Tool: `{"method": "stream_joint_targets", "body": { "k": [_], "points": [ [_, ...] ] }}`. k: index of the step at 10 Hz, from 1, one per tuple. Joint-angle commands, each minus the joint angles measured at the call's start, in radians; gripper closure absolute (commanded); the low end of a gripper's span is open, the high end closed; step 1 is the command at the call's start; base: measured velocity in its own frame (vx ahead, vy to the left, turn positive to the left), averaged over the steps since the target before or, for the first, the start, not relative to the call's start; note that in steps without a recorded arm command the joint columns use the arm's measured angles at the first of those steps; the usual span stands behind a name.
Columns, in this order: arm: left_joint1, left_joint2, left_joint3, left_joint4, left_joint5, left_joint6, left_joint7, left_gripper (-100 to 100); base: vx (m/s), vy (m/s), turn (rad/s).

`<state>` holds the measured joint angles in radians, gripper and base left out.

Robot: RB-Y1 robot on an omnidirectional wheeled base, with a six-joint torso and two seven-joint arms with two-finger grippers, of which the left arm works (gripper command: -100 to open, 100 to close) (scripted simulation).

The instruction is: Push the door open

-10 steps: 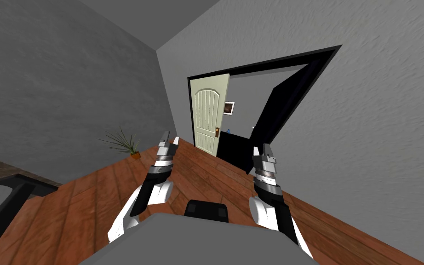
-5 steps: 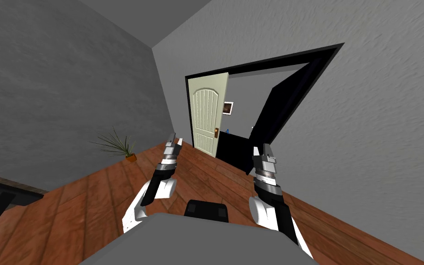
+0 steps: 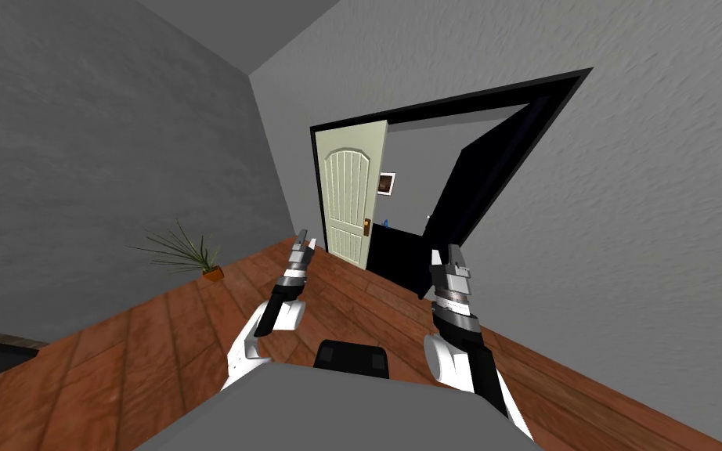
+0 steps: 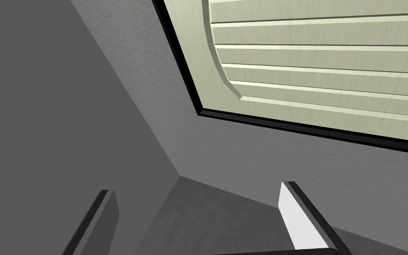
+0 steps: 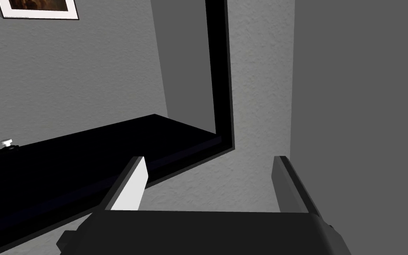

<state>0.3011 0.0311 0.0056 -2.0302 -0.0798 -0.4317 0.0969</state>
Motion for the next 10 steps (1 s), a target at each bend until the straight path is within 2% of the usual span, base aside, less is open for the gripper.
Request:
{"method": "stream_joint_targets", "body": {
  "k": [1, 2, 7, 8, 10],
  "points": [
    [-0.037, 0.006, 0.001, 0.05, 0.004, 0.003, -0.004, -100, 0.092, 0.01, -0.06],
    [-0.037, 0.006, 0.001, 0.055, 0.004, 0.003, -0.004, -100, 0.058, 0.004, -0.015],
    [-0.134, 0.025, 0.001, 0.216, 0.02, -0.007, -0.013, -100, 0.081, 0.016, -0.055],
    [-0.134, 0.025, 0.001, 0.226, 0.02, -0.007, -0.013, -100, 0.073, 0.0, -0.012],
    [-0.175, 0.031, 0.001, 0.293, 0.026, -0.012, -0.017, -100, 0.068, 0.012, -0.05]
  ]
}}
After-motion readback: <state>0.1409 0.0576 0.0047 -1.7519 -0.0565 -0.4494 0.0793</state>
